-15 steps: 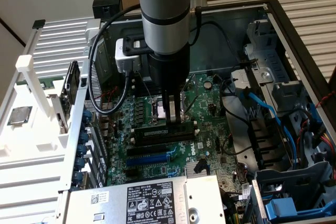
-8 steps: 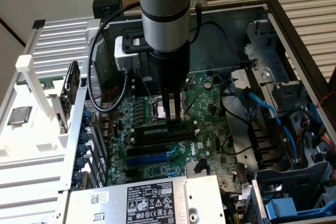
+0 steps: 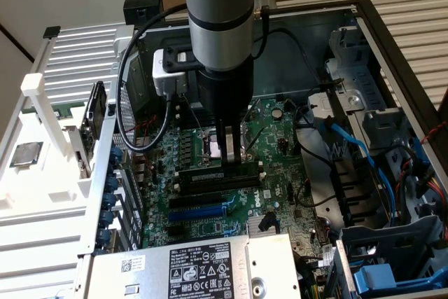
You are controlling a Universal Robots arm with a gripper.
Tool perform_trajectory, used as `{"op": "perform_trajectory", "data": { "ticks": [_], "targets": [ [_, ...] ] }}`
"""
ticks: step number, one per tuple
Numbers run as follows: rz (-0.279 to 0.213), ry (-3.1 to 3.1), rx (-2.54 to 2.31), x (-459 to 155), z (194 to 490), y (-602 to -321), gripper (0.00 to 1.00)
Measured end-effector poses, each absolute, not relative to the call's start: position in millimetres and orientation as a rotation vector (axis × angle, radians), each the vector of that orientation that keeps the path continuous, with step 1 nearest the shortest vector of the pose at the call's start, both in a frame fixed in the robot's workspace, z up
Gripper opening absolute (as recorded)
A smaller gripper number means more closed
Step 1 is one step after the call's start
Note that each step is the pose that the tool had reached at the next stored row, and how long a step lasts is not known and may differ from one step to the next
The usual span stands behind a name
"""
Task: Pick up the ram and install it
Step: 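Insert the ram into the slot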
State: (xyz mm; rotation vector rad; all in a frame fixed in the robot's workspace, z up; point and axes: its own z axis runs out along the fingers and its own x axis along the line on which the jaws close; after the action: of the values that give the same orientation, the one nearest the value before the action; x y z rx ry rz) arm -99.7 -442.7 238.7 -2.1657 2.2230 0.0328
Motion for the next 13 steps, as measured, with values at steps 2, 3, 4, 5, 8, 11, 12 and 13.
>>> {"op": "perform_trajectory", "data": {
  "ticks": [2, 3, 4, 5, 8, 11, 12, 13],
  "targets": [
    [0.033, 2.223, -2.166, -99.7, 238.6, -442.7, 0.12],
    [0.033, 2.223, -2.166, -99.6, 238.7, -442.4, 0.12],
    [0.033, 2.223, -2.166, -99.6, 238.4, -441.4, 0.12],
    [0.033, 2.223, -2.166, -99.6, 238.4, -440.9, 0.12],
    [0.033, 2.223, -2.166, -99.7, 238.3, -440.8, 0.12],
    [0.033, 2.223, -2.166, -99.7, 238.3, -440.7, 0.12],
    [0.033, 2.223, -2.166, -99.7, 238.3, -440.7, 0.12],
    [0.033, 2.223, -2.166, -99.7, 238.3, -440.7, 0.12]
  ]
}}
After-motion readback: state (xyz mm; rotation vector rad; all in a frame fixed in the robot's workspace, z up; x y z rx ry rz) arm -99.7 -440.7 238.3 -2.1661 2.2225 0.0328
